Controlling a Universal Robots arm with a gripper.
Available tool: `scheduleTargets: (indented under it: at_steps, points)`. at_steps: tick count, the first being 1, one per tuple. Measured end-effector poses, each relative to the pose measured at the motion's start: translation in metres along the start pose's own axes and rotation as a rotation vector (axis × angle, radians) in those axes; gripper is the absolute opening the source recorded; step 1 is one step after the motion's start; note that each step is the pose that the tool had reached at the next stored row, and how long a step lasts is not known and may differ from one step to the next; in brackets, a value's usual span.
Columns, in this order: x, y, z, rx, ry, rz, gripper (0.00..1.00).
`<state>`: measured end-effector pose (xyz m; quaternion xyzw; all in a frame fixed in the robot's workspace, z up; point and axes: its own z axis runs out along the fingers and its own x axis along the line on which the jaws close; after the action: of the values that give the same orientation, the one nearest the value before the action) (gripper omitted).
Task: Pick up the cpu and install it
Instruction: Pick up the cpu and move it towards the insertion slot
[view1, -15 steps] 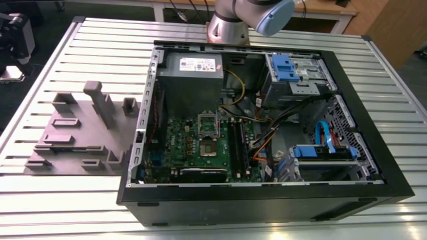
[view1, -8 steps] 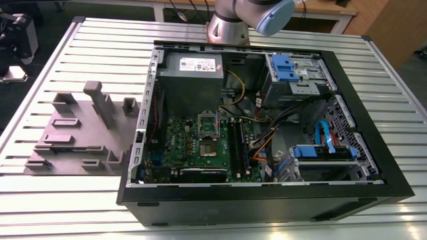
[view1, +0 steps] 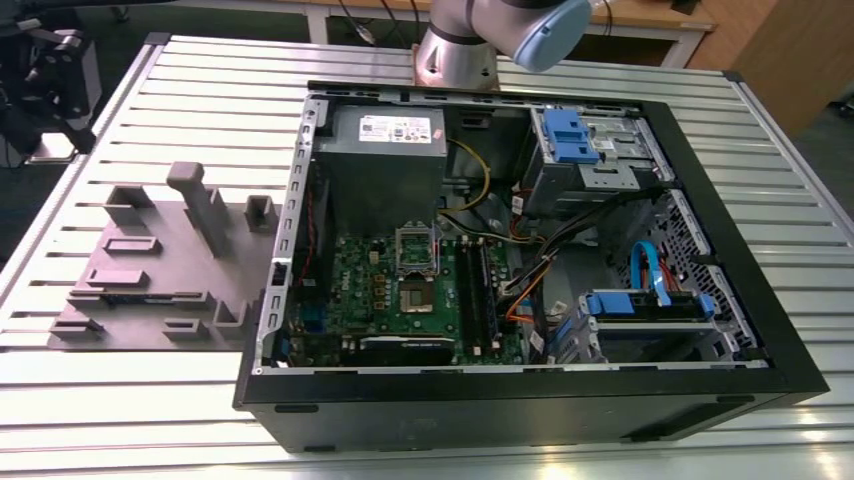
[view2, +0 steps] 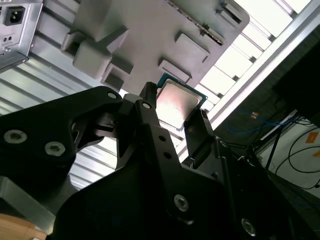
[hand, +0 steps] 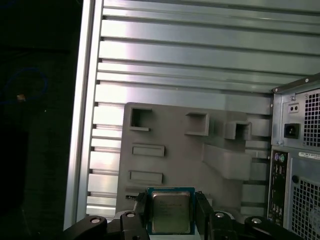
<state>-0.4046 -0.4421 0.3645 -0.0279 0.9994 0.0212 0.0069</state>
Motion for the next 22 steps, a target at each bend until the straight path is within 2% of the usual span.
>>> scheduleTargets:
  at_steps: [2,6,22]
  points:
    - [-0.0064,-0.0004,0.0002,0.0,0.0004,0.0,0.47]
    - [-0.0128,-0.0007,0.0002,-0.0001,0.0007,0.0,0.47]
    - [-0.0316,-0.0018,0.0005,-0.0001,0.0008,0.0,0.47]
